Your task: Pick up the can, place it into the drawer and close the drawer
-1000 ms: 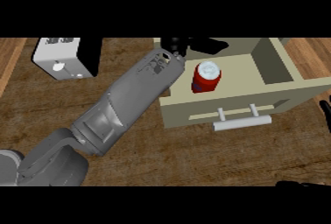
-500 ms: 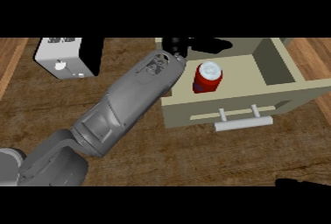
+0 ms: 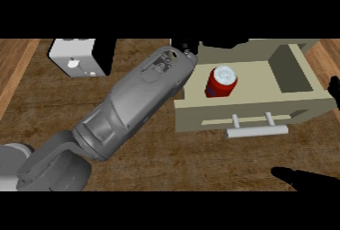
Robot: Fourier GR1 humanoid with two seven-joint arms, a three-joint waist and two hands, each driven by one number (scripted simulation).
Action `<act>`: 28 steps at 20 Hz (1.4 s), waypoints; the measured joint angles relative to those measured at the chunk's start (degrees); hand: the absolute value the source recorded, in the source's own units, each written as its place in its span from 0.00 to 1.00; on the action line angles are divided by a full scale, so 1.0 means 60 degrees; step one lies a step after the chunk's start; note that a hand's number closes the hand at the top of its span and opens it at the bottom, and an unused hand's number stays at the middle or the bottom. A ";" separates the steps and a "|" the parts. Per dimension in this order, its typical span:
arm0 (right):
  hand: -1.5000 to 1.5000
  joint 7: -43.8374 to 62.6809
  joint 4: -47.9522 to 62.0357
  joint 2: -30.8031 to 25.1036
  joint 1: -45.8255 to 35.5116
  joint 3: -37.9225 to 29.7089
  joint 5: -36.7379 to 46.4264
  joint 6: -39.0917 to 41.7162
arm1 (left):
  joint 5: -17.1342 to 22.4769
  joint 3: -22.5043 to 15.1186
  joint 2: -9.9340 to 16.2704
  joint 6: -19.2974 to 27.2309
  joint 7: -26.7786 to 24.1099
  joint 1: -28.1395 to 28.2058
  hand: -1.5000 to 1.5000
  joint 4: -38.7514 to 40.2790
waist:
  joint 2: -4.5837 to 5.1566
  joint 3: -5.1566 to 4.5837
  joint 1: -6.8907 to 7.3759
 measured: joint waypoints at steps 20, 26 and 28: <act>0.00 -0.0381 0.5367 0.0392 -0.1866 0.1827 0.5605 -0.2903 | -0.0697 -0.0148 0.1002 0.0199 0.1565 0.0413 0.00 -0.1649 | -0.0220 -0.0004 0.0877; 0.00 -0.0842 0.7305 0.0495 -0.2962 0.1406 0.6062 -0.4072 | -0.1035 -0.0230 0.2011 0.0003 0.2313 0.0970 0.00 -0.2920 | -0.0333 -0.0139 0.0969; 0.00 -0.0882 0.7997 0.0510 -0.3405 0.1237 0.6269 -0.4441 | -0.1125 -0.0265 0.2281 -0.0015 0.2600 0.1047 0.00 -0.3342 | -0.0355 -0.0165 0.1013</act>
